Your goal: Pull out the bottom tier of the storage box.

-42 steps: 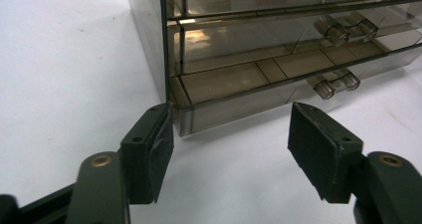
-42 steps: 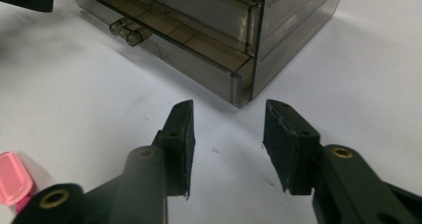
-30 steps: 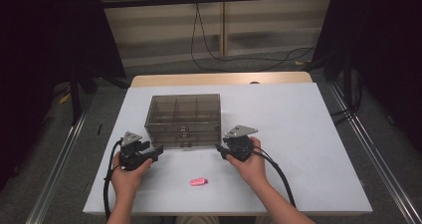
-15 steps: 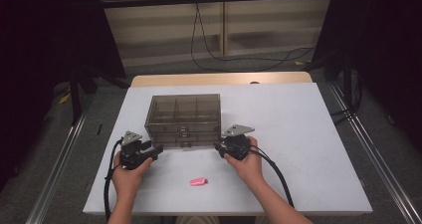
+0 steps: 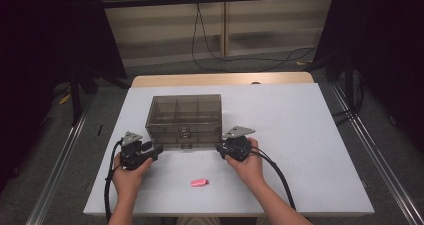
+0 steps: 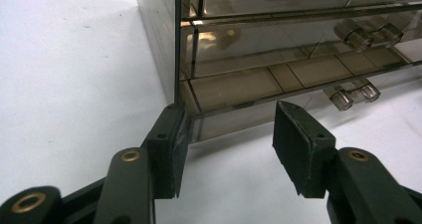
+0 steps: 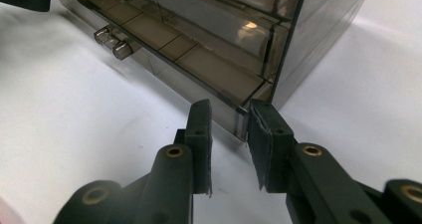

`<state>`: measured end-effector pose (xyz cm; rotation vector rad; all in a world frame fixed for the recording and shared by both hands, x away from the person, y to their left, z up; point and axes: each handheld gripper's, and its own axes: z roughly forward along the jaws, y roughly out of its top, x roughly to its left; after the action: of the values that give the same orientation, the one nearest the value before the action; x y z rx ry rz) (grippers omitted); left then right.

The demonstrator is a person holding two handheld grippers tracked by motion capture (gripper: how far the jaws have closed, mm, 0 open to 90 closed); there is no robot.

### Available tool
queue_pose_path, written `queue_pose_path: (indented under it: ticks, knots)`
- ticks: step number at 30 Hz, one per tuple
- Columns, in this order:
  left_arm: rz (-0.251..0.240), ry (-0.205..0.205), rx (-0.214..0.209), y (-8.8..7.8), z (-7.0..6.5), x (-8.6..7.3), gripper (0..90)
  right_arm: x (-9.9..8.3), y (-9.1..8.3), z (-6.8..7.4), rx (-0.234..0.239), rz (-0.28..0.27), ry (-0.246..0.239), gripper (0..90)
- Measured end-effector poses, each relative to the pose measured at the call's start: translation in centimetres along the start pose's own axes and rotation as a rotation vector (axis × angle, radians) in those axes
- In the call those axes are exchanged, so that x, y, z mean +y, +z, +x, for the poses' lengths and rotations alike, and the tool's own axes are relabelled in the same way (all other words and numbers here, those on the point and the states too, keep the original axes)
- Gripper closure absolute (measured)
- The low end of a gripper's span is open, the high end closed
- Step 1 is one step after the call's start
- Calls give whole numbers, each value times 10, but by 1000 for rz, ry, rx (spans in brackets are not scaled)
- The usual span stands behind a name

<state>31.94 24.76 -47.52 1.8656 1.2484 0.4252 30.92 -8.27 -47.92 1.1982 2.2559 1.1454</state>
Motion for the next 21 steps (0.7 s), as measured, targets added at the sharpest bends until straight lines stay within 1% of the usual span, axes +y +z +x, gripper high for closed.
queue_pose_path:
  ticks: [1, 5, 8, 14, 15, 18, 19, 21]
  knots:
    - [3, 5, -1, -1, 1, 0, 488, 0, 0, 0, -1, 2, -3, 717]
    - [-6, -1, -4, -3, 0, 0, 507, 0, -2, 1, -2, 5, -7, 720]
    - [-3, -1, -5, -4, 1, 0, 516, -1, -3, 2, -4, 6, -15, 720]
    - [7, 4, -3, -6, 0, 0, 535, -2, -4, 3, 5, 5, -15, 719]
    - [4, -3, -3, -6, 0, -1, 537, -1, -4, 3, 4, 8, -16, 720]
    - [0, -2, -2, -7, 0, 0, 549, -2, -5, 3, 6, 10, -19, 720]
    - [-4, -7, -3, -7, 0, 0, 550, -2, -5, 3, 7, 10, -25, 720]
    - [-4, -3, -10, -8, 0, 0, 569, -2, -6, 4, 11, 13, -23, 721]
